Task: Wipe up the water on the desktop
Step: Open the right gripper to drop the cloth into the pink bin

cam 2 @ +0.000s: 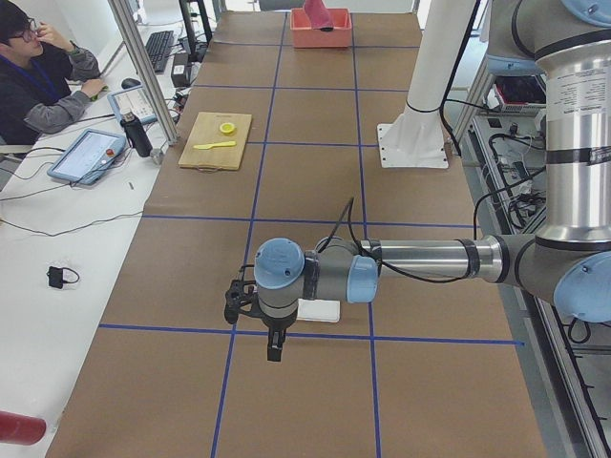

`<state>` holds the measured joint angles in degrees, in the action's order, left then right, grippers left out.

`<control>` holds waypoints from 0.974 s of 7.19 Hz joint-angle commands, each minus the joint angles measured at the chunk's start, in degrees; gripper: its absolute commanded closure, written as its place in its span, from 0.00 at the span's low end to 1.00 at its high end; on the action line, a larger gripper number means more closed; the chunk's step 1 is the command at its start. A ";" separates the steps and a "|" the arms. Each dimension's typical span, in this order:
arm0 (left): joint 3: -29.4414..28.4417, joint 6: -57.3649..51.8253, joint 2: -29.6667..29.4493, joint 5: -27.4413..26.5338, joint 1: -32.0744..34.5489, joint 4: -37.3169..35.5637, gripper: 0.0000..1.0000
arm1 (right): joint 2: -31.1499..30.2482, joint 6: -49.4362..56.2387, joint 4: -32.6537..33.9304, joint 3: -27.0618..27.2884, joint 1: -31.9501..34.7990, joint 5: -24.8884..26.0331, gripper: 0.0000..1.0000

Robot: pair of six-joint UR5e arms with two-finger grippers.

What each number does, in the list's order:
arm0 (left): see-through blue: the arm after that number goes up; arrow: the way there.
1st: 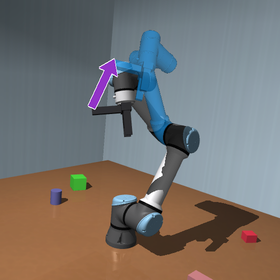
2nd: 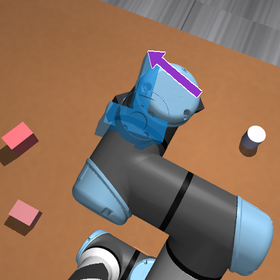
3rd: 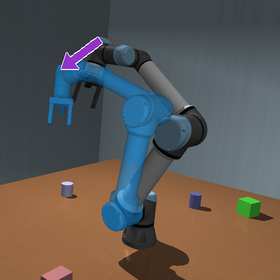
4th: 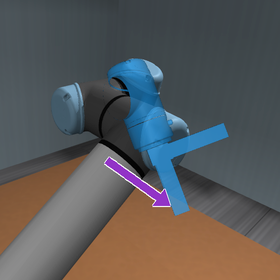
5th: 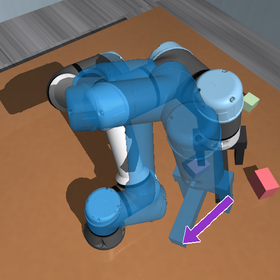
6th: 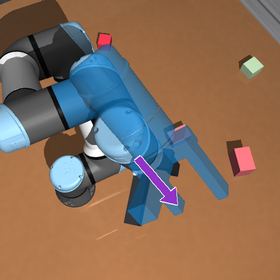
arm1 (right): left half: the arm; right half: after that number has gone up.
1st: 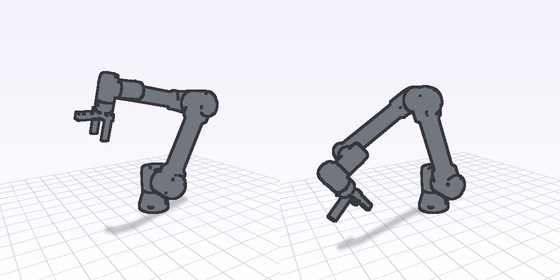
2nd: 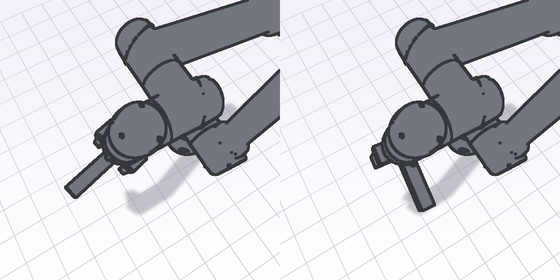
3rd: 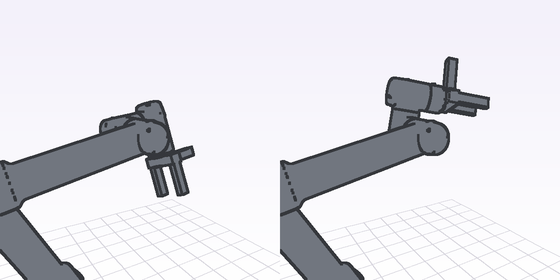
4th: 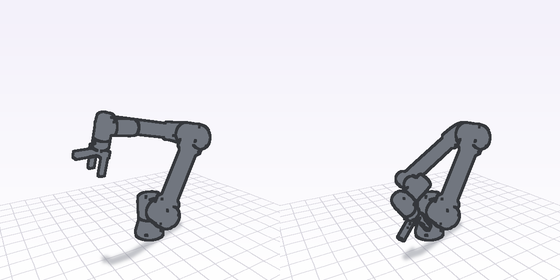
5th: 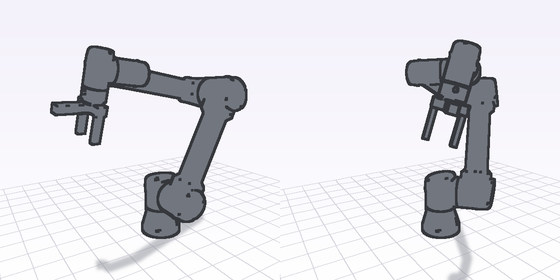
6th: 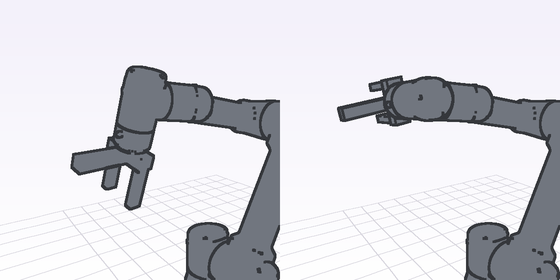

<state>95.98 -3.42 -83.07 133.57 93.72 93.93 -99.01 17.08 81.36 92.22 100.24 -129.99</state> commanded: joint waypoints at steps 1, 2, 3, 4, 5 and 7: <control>-0.09 -0.09 0.01 -0.06 -0.03 -0.06 0.01 | 0.22 -3.00 -1.20 -0.29 -1.97 -1.66 1.00; -0.18 -0.09 0.01 -0.06 0.06 -0.06 0.01 | 0.75 -5.89 -2.07 0.24 -3.37 -2.02 0.42; -0.26 -0.53 0.10 -0.15 -0.03 -0.06 0.01 | 0.75 -5.92 -3.30 0.42 -3.91 -2.11 0.00; -0.44 -0.62 0.36 -0.06 0.06 0.11 0.01 | 0.84 -6.00 -3.22 1.46 -4.00 -2.20 0.00; -0.44 -0.44 0.28 -0.06 -0.03 0.11 0.01 | 0.84 -6.00 -3.22 1.65 -4.00 -2.29 0.00; -0.61 -0.53 0.71 -0.15 0.06 -0.06 0.01 | 0.75 -7.40 -2.44 3.14 -4.09 -2.20 0.00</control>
<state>95.54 -3.94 -82.66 133.49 93.75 94.00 -98.20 10.71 78.39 94.47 96.21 -132.20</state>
